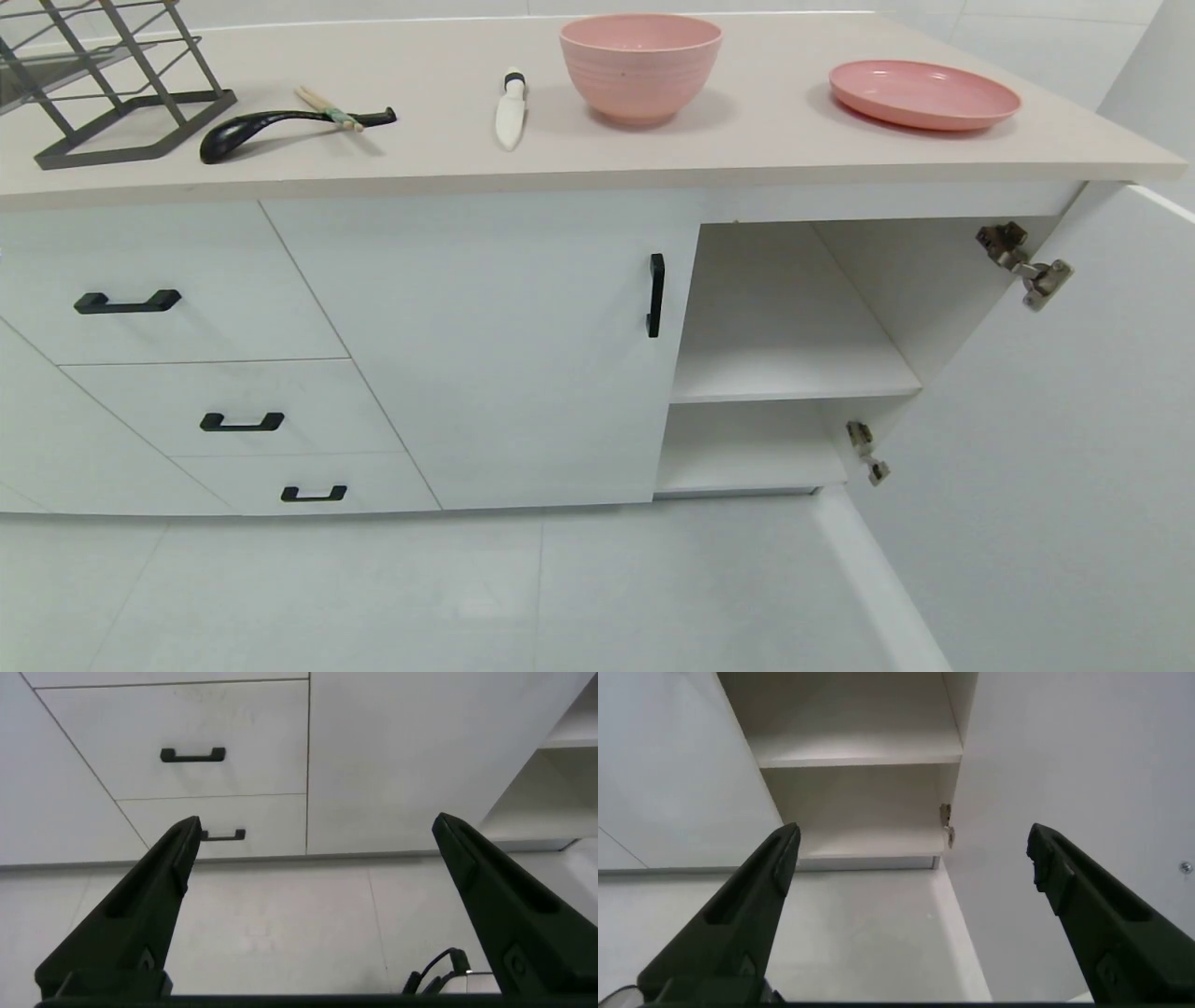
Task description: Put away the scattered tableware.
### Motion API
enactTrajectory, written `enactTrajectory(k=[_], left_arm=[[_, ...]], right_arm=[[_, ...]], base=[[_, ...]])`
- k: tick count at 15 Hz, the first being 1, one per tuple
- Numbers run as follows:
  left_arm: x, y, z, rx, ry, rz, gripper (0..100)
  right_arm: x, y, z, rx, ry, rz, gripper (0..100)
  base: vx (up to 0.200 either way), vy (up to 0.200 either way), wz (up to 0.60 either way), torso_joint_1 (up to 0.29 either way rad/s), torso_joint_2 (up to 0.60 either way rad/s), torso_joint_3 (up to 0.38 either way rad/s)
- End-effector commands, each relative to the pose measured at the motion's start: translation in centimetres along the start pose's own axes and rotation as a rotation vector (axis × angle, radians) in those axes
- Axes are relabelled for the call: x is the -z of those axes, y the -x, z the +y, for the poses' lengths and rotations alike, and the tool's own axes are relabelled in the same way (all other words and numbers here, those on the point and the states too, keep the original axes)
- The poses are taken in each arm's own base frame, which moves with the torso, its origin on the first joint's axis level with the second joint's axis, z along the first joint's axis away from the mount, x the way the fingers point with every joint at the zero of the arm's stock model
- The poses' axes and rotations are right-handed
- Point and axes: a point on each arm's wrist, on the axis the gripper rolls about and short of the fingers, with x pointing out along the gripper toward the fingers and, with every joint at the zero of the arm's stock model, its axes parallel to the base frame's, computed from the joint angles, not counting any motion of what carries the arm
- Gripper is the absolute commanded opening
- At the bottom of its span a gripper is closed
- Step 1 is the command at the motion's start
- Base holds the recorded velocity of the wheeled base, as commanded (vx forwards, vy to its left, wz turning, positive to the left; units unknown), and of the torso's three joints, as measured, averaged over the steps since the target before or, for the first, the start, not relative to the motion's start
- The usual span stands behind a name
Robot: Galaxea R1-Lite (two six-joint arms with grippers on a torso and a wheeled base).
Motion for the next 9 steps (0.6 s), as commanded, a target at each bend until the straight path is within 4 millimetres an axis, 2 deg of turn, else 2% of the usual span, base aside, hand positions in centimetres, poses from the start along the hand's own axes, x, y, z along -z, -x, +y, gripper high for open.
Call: enactTrajectory(k=[1, 2, 4, 7, 9], left_arm=[[0.01, -0.01, 0.0, 0.001, 0.001, 0.002, 100], [0.01, -0.01, 0.0, -0.001, 0.006, 0.002, 100], [0.01, -0.01, 0.0, -0.001, 0.006, 0.002, 100], [-0.01, -0.02, 0.01, -0.002, 0.01, 0.002, 100], [-0.01, -0.01, 0.0, -0.001, 0.007, 0.001, 100]], right_arm=[[-0.04, 0.01, 0.0, 0.0, -0.011, 0.0, 100], [-0.03, 0.01, 0.0, 0.0, -0.008, 0.001, 100], [-0.03, 0.01, 0.0, 0.0, -0.008, 0.001, 100], [-0.03, 0.01, 0.0, 0.0, -0.008, 0.001, 100], [-0.03, 0.01, 0.0, 0.0, -0.008, 0.001, 100]], base=[[0.0, 0.0, 0.0, 0.0, 0.0, 0.0], [0.0, 0.0, 0.0, 0.0, 0.0, 0.0], [0.0, 0.0, -0.6, 0.002, 0.01, 0.002], [0.0, 0.0, 0.0, 0.0, 0.0, 0.0], [0.2, 0.0, 0.0, -0.002, 0.0, 0.009]])
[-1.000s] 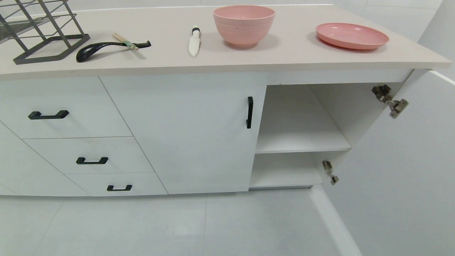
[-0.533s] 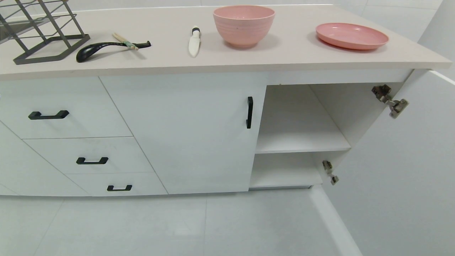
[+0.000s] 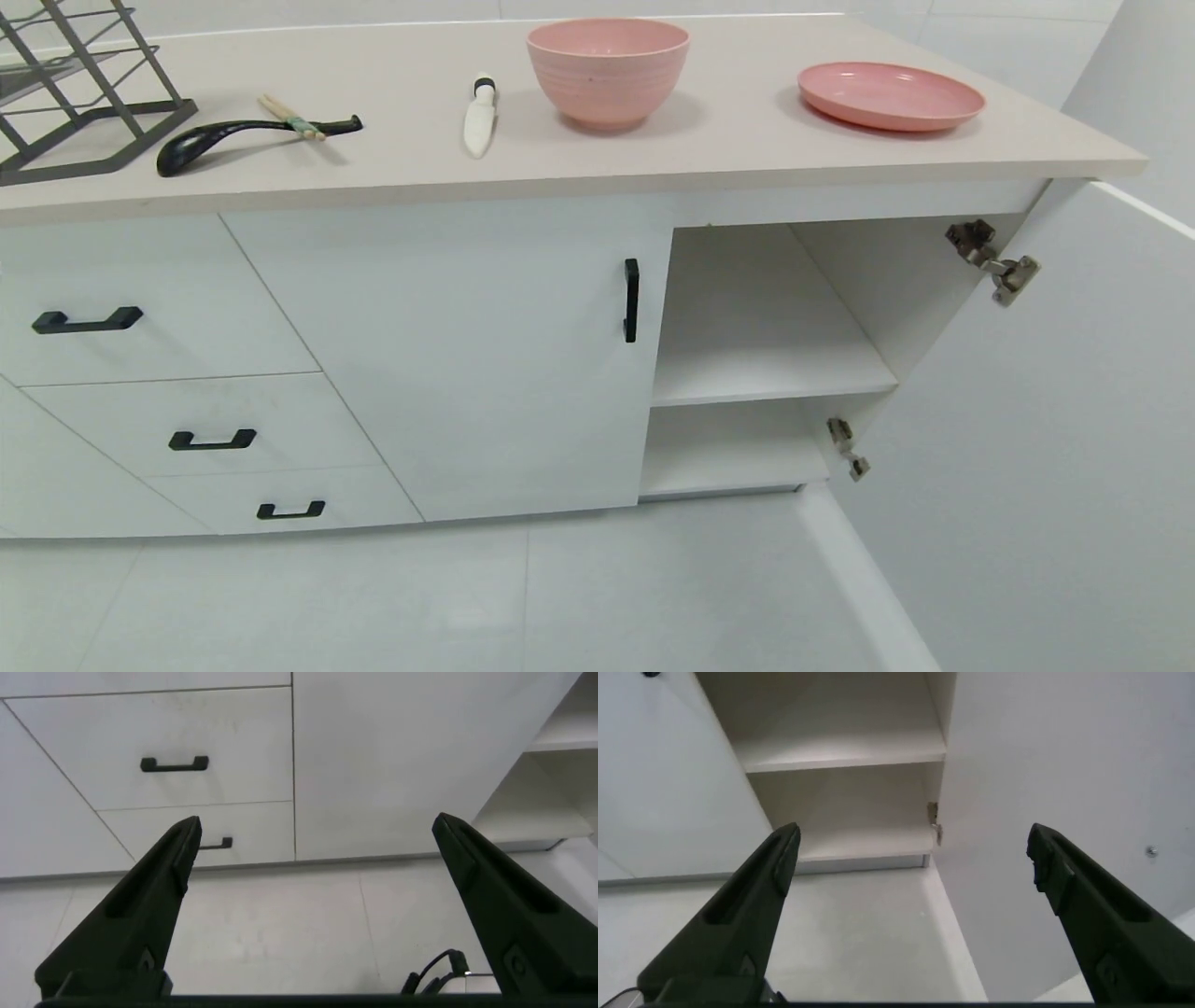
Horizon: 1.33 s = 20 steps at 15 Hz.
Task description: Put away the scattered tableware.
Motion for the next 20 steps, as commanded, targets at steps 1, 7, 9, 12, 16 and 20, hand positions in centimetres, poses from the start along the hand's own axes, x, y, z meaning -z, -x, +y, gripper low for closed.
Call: enactTrajectory(k=[1, 7, 9, 12, 16, 20], left_arm=[[-0.01, -0.01, 0.0, -0.002, 0.001, 0.001, 100], [-0.01, -0.01, 0.01, -0.005, 0.001, 0.001, 100], [-0.01, -0.01, 0.02, -0.01, 0.008, 0.001, 100], [-0.01, -0.01, 0.02, -0.012, 0.011, 0.001, 100], [-0.01, -0.03, 0.02, -0.012, 0.012, 0.003, 100], [-0.01, -0.01, 0.02, -0.012, 0.011, 0.001, 100]], right_arm=[[0.02, -0.01, 0.0, -0.002, 0.0, 0.002, 100], [0.02, -0.01, 0.0, -0.002, 0.0, 0.002, 100], [0.02, -0.01, 0.0, -0.002, 0.0, 0.002, 100], [0.02, -0.01, 0.0, -0.002, 0.0, 0.002, 100], [0.02, -0.01, -0.01, 0.0, 0.0, 0.002, 100], [0.02, -0.01, -0.01, 0.0, 0.0, 0.002, 100]], base=[[0.2, 0.0, 0.0, -0.007, -0.01, 0.007], [0.067, 0.0, 0.0, 0.001, 0.0, 0.001], [0.1, 0.0, 0.0, -0.004, 0.0, 0.006], [0.0, 0.0, 0.0, 0.0, 0.0, 0.0], [0.0, 0.0, 0.45, 0.035, -0.11, -0.085], [0.0, 0.0, 0.6, 0.154, -0.41, -0.261]])
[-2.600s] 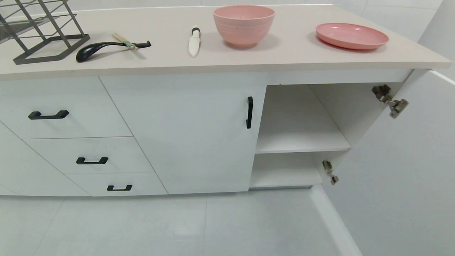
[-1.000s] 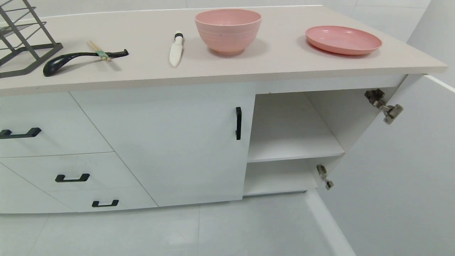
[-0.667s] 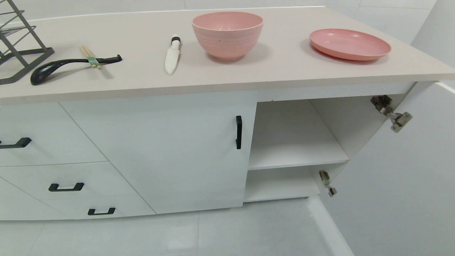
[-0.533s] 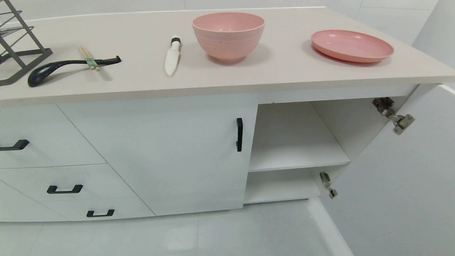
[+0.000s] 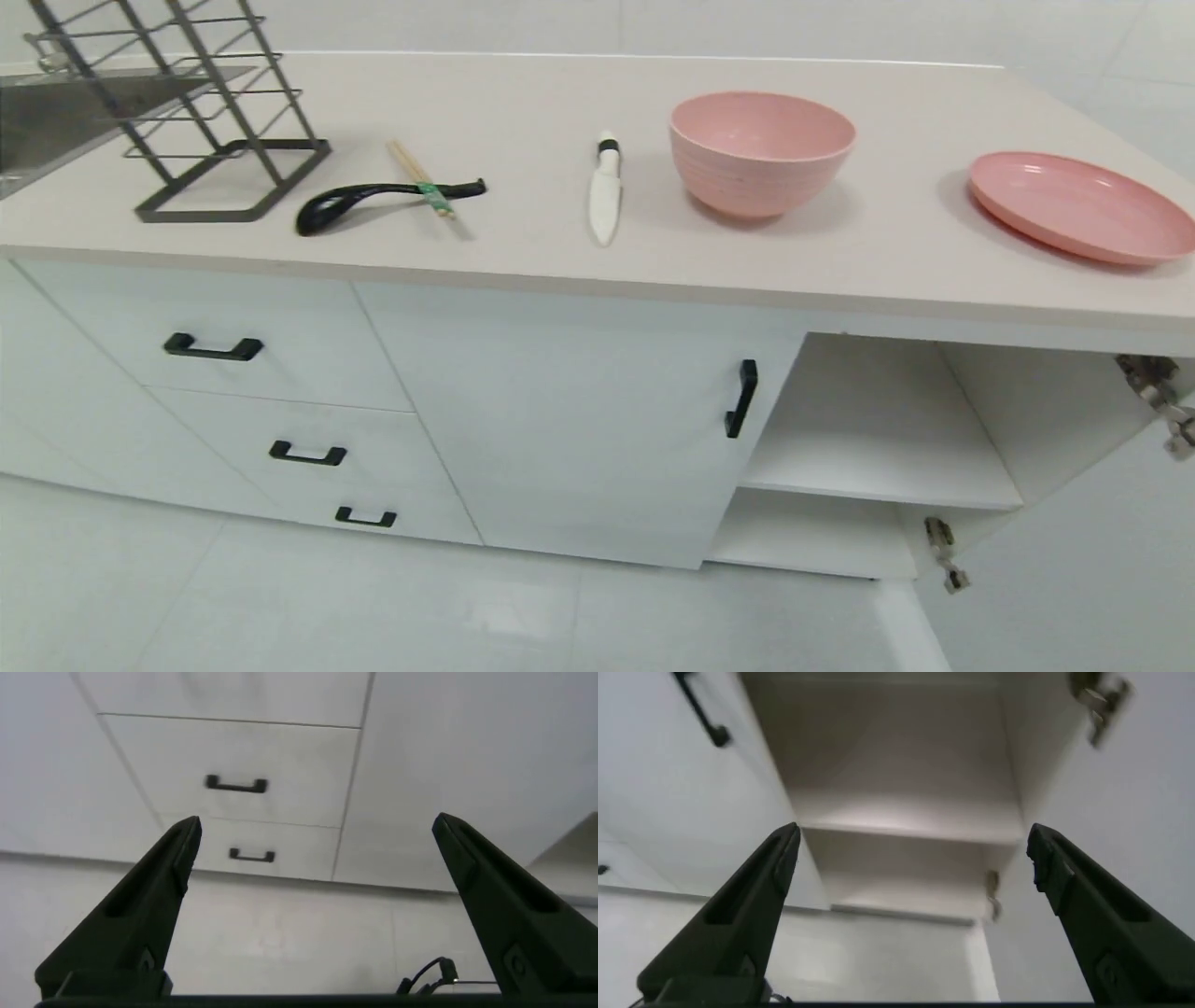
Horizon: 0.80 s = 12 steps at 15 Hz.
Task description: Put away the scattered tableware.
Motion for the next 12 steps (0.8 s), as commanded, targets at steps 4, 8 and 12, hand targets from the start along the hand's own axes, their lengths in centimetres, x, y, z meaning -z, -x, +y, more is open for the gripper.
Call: enactTrajectory(k=[4, 8, 12], left_arm=[[-0.01, -0.01, 0.0, 0.001, 0.0, 0.001, 100], [-0.01, -0.01, 0.0, 0.001, 0.0, 0.001, 100], [-0.01, -0.02, 0.0, 0.001, 0.0, 0.003, 100]], right_arm=[[0.01, -0.01, 0.0, -0.001, 0.0, 0.002, 100], [0.01, -0.01, 0.0, -0.002, -0.003, 0.002, 100], [0.01, -0.01, 0.0, -0.002, -0.003, 0.002, 100]], base=[[0.0, 0.0, 0.3, 0.16, -0.41, -0.256], [0.0, 0.0, -0.45, 0.036, -0.08, -0.051], [0.0, 0.0, -0.6, 0.007, 0.0, -0.001]])
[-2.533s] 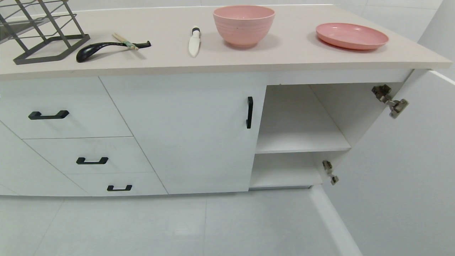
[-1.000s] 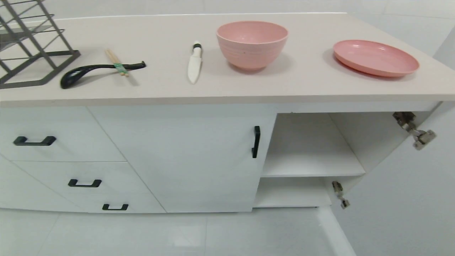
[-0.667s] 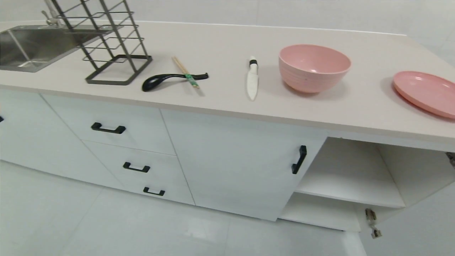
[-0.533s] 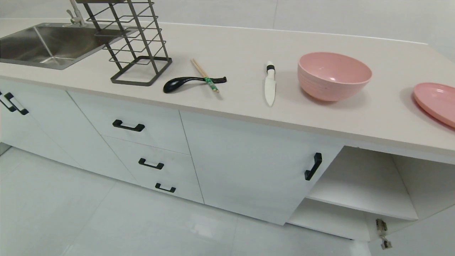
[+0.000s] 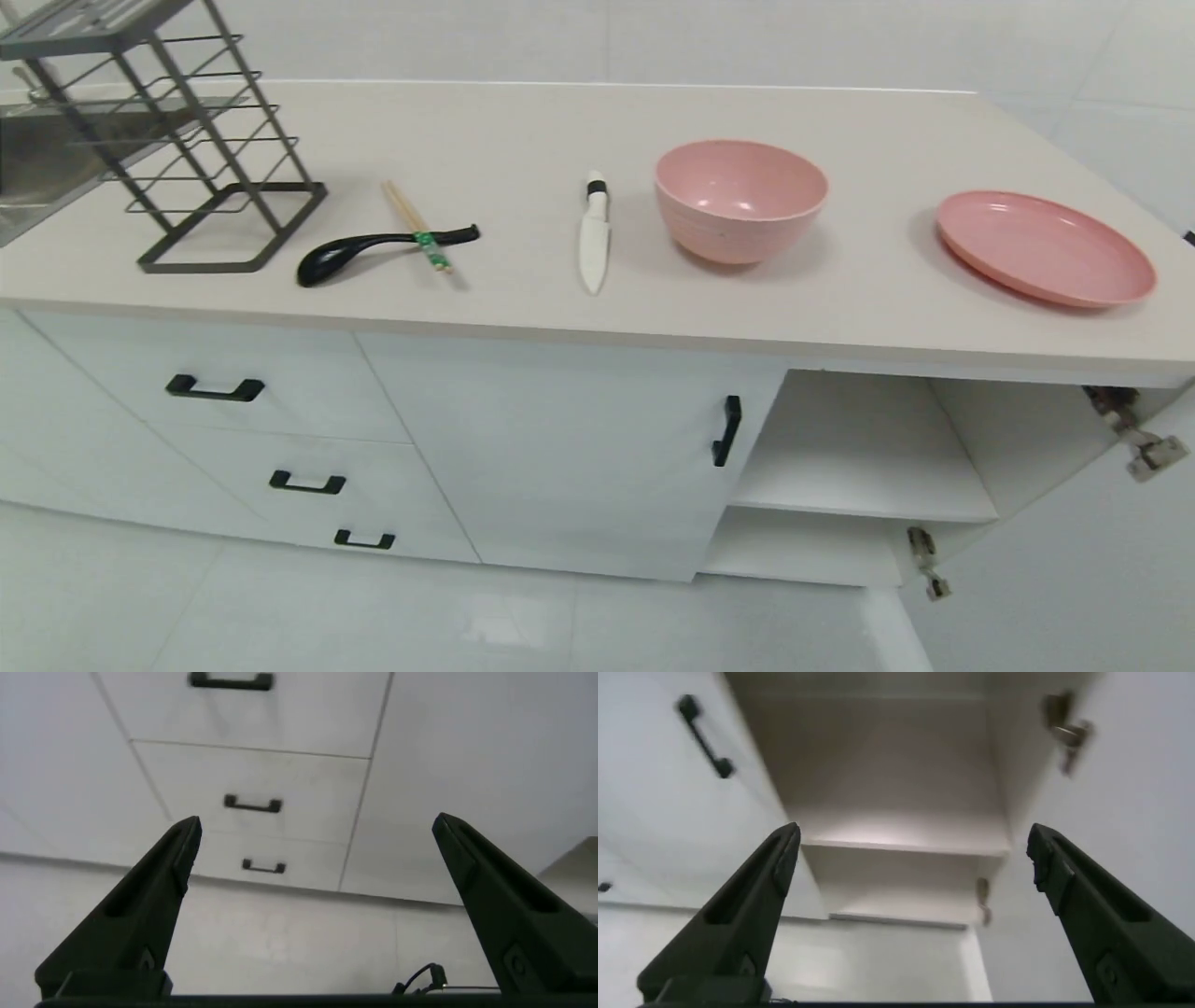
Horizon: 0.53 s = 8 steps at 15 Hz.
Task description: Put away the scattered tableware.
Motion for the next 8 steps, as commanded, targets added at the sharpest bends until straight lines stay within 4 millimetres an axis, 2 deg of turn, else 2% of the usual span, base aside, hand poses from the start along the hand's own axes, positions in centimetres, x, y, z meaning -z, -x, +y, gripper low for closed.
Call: enactTrajectory(k=[1, 2, 6, 8], left_arm=[[-0.01, -0.01, 0.0, 0.0, 0.0, 0.001, 100], [-0.01, -0.01, 0.0, 0.0, 0.0, 0.001, 100], [-0.01, -0.02, 0.0, 0.0, 0.0, 0.002, 100], [-0.01, -0.01, 0.0, 0.0, 0.0, 0.001, 100]], right_arm=[[0.0, -0.01, 0.0, -0.001, 0.0, 0.002, 100], [0.0, -0.01, 0.0, -0.001, 0.001, 0.002, 100], [0.0, -0.01, -0.03, 0.013, 0.004, 0.002, 100], [0.0, -0.01, -0.03, 0.015, 0.003, 0.002, 100]], base=[[0.0, 0.0, -0.6, 0.002, 0.0, 0.007], [0.0, 0.0, -0.6, 0.007, 0.0, -0.002], [0.0, 0.0, 0.0, 0.0, 0.0, 0.0], [0.0, 0.0, 0.0, 0.102, -0.24, -0.136]])
